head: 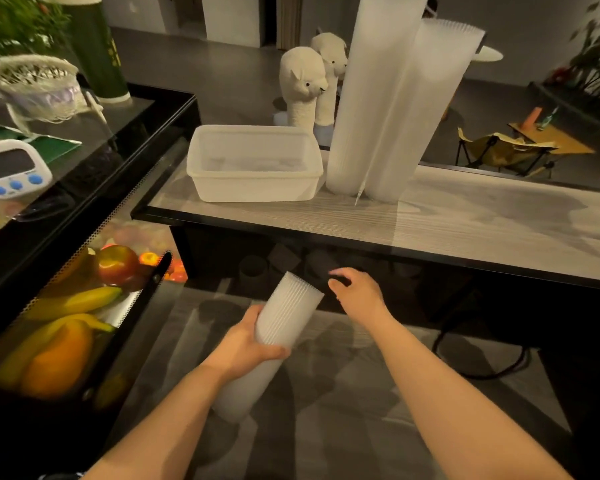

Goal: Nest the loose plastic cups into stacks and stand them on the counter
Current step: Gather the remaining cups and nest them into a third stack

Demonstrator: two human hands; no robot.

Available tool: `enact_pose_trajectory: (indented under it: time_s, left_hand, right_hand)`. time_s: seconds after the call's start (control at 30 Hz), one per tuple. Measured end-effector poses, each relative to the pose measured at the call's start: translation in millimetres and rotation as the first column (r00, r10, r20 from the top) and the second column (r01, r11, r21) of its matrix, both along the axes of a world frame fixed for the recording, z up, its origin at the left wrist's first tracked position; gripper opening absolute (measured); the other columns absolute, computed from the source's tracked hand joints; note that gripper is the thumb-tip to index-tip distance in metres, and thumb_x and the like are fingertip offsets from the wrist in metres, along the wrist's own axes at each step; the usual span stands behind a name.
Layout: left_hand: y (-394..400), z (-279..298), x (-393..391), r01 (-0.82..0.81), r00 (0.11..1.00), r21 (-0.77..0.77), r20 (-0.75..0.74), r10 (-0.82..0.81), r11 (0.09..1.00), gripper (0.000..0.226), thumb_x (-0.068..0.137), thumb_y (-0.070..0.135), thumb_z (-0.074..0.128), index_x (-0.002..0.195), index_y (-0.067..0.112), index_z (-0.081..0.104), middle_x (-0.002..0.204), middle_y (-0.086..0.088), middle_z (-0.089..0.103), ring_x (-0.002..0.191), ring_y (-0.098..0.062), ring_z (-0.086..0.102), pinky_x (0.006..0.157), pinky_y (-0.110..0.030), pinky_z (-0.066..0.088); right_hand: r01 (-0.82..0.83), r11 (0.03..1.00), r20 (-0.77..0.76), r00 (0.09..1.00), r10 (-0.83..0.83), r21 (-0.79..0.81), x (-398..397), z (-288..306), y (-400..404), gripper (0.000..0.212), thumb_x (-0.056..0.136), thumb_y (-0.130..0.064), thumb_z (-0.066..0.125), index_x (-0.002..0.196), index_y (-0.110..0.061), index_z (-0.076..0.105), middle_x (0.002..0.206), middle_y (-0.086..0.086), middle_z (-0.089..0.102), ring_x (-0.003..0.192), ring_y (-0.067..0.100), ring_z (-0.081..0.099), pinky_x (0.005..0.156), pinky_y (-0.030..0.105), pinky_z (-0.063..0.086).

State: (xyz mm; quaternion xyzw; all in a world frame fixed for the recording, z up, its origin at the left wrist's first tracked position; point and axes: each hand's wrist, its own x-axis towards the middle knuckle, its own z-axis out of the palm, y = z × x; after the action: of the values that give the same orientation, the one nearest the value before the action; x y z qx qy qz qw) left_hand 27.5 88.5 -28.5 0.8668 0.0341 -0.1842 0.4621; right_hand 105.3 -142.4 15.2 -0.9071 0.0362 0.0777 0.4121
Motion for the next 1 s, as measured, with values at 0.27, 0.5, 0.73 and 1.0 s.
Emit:
enact_pose_trajectory:
  time_s: [0.27, 0.5, 0.73, 1.0]
  left_hand:
    - [22.0, -2.3, 2.0, -0.061, 0.997, 0.012, -0.046, 0.062, 0.998, 0.1, 0.071, 0.043, 0.086, 0.148, 0.036, 0.023, 0.126, 0.008, 0.046, 0.114, -0.015, 0.051, 0.094, -0.036, 0.05]
    - [42.7, 1.4, 6.6, -0.062, 0.996, 0.088, -0.058, 0.067, 0.994, 0.099, 0.068, 0.051, 0.084, 0.145, 0.038, 0.023, 0.124, 0.009, 0.047, 0.11, -0.014, 0.054, 0.09, -0.035, 0.052]
    - [46.4, 1.3, 18.0, -0.04, 0.999, 0.165, -0.012, 0.042, 0.985, 0.096, 0.07, 0.047, 0.086, 0.146, 0.034, 0.029, 0.128, 0.007, 0.051, 0.111, -0.016, 0.054, 0.088, -0.03, 0.046]
    - [33.0, -4.3, 18.7, 0.022, 0.999, 0.119, -0.051, -0.016, 0.993, 0.091, 0.068, 0.042, 0.087, 0.137, 0.042, 0.028, 0.123, 0.007, 0.05, 0.11, -0.016, 0.054, 0.092, -0.036, 0.051]
  right_hand:
    - [-0.001, 0.965, -0.262, 0.962, -0.07, -0.264, 65.3, -35.8, 18.4, 0.047, 0.1, -0.04, 0.044, 0.138, -0.014, 0.051, 0.139, 0.01, 0.052, 0.126, 0.034, 0.049, 0.107, 0.041, 0.039]
    - [-0.043, 0.962, -0.217, 0.976, -0.018, -0.271, 89.5, -56.1, 35.5, 0.053, 0.094, -0.033, 0.062, 0.142, -0.014, 0.047, 0.142, 0.017, 0.048, 0.13, 0.035, 0.045, 0.11, 0.044, 0.037]
    - [-0.082, 0.95, -0.201, 0.979, 0.021, -0.301, 84.6, -48.5, 41.2, 0.056, 0.098, -0.033, 0.056, 0.147, -0.012, 0.04, 0.151, 0.016, 0.038, 0.139, 0.035, 0.035, 0.113, 0.04, 0.029]
    - [0.314, 0.946, -0.221, 0.92, -0.325, -0.084, 42.3, -38.9, 11.2, 0.048, 0.1, -0.044, 0.046, 0.128, -0.006, 0.056, 0.115, 0.016, 0.064, 0.105, 0.031, 0.061, 0.083, 0.032, 0.046]
